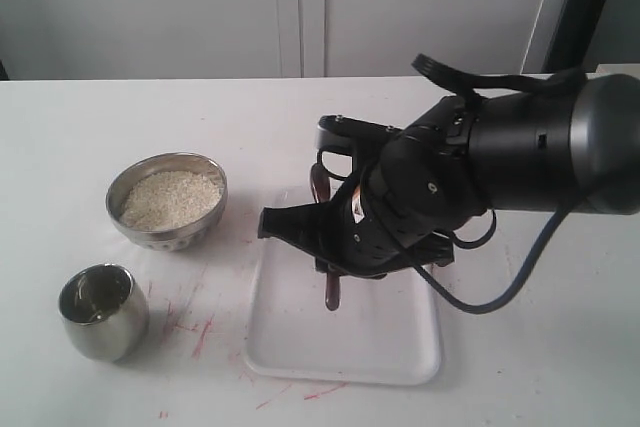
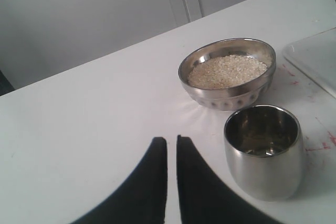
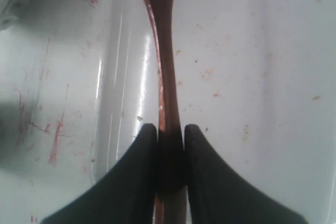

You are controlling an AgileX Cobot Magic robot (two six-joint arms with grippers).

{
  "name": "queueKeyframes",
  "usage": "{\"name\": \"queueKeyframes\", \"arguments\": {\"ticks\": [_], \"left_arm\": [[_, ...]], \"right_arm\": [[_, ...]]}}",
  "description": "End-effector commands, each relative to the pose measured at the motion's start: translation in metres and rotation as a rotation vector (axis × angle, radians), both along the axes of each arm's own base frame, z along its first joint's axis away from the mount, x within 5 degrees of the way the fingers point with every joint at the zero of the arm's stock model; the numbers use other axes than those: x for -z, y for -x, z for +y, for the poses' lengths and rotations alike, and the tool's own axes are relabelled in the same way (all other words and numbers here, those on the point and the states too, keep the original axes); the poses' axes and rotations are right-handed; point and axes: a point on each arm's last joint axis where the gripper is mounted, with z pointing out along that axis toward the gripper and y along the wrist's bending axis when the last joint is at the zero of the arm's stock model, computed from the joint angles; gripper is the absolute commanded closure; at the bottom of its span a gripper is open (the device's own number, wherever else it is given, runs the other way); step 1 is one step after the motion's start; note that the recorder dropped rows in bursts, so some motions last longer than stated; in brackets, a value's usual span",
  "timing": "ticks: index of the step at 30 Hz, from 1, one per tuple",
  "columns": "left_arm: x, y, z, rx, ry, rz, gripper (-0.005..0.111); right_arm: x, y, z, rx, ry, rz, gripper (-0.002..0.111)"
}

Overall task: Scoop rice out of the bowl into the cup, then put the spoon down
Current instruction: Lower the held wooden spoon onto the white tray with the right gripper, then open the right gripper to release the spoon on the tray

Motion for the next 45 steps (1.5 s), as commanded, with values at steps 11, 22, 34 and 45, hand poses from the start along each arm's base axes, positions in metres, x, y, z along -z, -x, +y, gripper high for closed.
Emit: {"name": "queueKeyframes", "arguments": {"ticks": [11, 22, 34, 45], "left_arm": [[-0.002, 0.0, 0.0, 0.004, 0.009, -0.009, 0.092], [-0.002, 0.0, 0.0, 0.004, 0.009, -0.009, 0.092], [-0.002, 0.0, 0.0, 0.004, 0.009, -0.009, 0.092], [-0.002, 0.0, 0.0, 0.004, 0.009, -0.009, 0.092]], "right_arm": [[0.023, 0.002, -0.001, 0.048, 0.003, 0.085, 0.108], [0.023, 0.002, -0.001, 0.053, -0.005, 0.082, 0.108], [0.03, -0.001, -0.003, 0.067, 0.004, 0.099, 0.108], [0.046, -0.005, 0.0, 0.062, 0.014, 0.11, 0.108]]}}
